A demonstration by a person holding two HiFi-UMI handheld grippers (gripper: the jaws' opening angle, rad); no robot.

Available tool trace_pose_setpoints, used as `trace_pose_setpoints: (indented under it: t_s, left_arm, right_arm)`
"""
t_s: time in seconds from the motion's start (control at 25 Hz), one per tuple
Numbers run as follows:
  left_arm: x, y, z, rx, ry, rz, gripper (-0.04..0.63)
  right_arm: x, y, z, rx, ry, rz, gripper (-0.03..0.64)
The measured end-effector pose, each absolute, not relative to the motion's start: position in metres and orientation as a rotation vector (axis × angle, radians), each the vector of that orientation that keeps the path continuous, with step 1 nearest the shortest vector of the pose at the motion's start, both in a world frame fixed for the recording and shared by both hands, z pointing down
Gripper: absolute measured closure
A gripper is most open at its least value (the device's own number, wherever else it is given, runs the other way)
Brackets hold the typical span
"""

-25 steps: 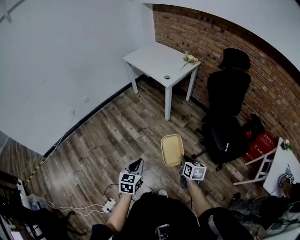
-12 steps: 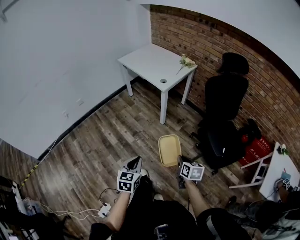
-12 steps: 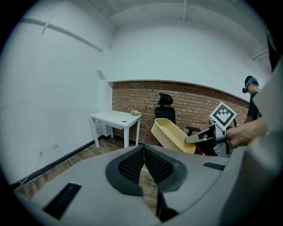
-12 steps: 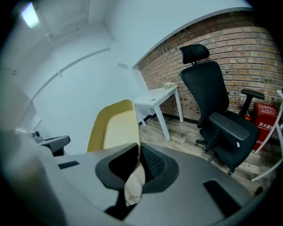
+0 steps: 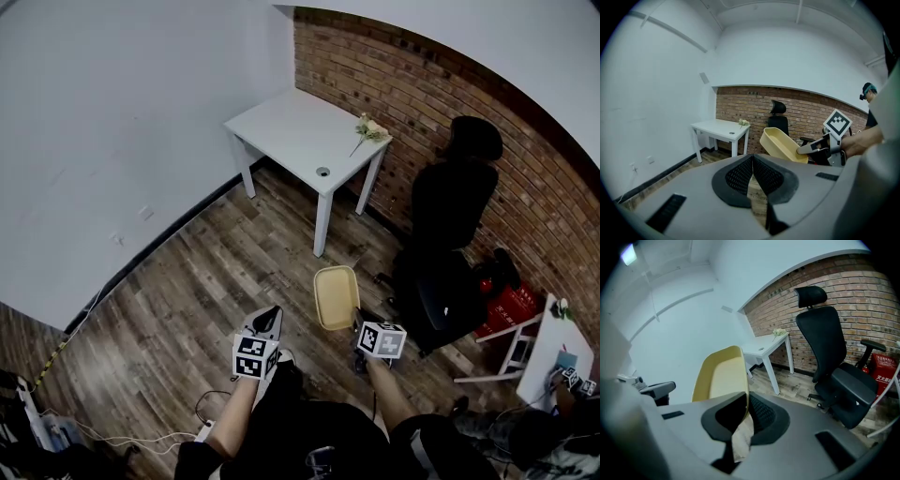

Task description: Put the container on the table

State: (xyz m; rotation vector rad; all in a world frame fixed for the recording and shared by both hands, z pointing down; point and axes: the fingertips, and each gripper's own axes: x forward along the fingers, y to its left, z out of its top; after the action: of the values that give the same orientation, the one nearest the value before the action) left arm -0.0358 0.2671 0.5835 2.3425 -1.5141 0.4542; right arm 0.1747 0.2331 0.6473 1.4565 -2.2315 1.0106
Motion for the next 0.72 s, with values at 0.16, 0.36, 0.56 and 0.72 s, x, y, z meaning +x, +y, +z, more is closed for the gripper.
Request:
trace_pose_setpoints:
  t_s: [0.16,0.36,0.56,0.72]
  left_arm:
    - [-0.057,0.234,0.582,2.344,-1.497,0.453,0.58]
    - [-0.083,0.197,0.582,2.351,-1.48,0.453,0.58]
    - [-0.107,0.165,0.585,2.355,-1.461,0.455,0.58]
    - [-0.12,0.145,0.59,2.361,-1.44,0.454,0.58]
  right_arm:
    - [0.154,0.202,0.644,1.472,-2.213,1.011,0.58]
    - [0.129,0.167,0.643,1.49,-2.199,1.021,0.58]
    - [0.106,0.142,0.644,1.504,-2.179,1.03,0.58]
    - [0.093,0.125,0.647,1.519,-2.168,1.036,0.58]
